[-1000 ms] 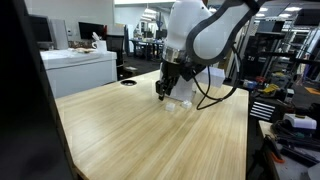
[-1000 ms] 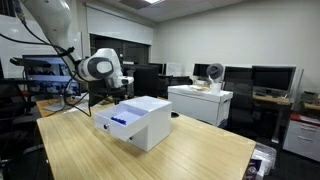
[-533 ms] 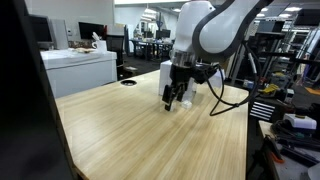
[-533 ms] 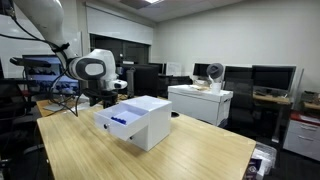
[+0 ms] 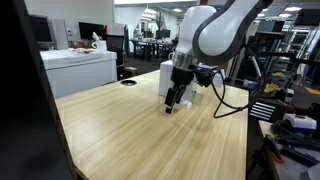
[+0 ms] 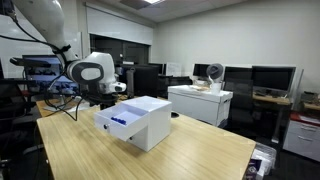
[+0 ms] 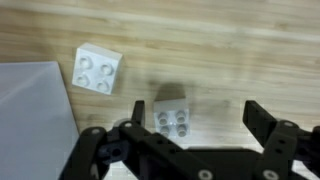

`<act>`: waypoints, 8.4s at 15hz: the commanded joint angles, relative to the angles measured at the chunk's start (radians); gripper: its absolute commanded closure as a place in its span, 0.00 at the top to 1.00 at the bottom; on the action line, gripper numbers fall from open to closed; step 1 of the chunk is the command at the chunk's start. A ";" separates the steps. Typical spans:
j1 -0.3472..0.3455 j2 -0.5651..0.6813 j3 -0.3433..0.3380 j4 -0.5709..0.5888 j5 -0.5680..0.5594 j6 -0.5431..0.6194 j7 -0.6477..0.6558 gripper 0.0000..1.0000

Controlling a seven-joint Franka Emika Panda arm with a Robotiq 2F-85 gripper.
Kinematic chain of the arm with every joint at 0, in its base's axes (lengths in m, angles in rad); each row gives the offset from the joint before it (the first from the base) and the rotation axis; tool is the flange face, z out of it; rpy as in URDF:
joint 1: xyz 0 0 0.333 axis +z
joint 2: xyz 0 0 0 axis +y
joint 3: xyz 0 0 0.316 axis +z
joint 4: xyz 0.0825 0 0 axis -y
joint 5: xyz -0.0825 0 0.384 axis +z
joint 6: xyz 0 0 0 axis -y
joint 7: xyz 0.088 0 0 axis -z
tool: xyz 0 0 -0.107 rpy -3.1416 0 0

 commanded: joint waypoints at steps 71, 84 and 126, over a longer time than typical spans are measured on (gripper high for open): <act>-0.263 -0.432 -0.088 -0.039 -0.376 -0.360 0.288 0.74; -0.117 -0.515 -0.028 -0.080 -0.271 -0.353 0.217 1.00; -0.085 0.000 -0.118 0.014 -0.176 -0.104 0.250 0.45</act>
